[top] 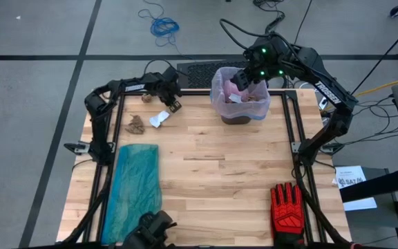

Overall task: Place trash/remove bag and relplace
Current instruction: Put the brown napkin into the trash bin

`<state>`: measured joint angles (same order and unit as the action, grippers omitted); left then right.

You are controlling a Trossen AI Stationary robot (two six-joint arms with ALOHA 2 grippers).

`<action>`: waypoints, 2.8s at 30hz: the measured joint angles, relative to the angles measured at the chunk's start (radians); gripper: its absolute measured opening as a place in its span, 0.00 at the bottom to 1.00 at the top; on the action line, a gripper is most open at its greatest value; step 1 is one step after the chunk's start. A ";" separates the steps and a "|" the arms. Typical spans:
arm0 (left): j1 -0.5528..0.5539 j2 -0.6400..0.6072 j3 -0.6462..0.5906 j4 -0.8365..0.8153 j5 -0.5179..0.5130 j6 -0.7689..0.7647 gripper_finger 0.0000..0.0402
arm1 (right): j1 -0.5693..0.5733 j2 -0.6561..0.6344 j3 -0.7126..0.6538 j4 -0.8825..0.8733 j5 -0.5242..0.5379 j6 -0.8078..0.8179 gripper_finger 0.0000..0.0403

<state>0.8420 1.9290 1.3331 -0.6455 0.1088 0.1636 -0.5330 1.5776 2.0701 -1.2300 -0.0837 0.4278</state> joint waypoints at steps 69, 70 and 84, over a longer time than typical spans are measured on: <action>-0.182 -0.396 0.009 0.450 0.253 -0.377 0.47 | -0.028 -0.028 -0.235 0.192 0.083 0.102 0.00; -0.175 -0.402 0.021 0.394 0.216 -0.344 0.47 | -0.028 -0.028 -0.218 0.191 0.084 0.098 0.00; 0.017 -0.398 0.064 -0.361 -0.322 0.026 0.48 | -0.028 -0.028 -0.124 0.177 0.082 0.066 0.00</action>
<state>0.8593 1.5309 1.3973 -1.0069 -0.2135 0.1894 -0.5606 1.5494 1.9457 -1.0531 -0.0013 0.4935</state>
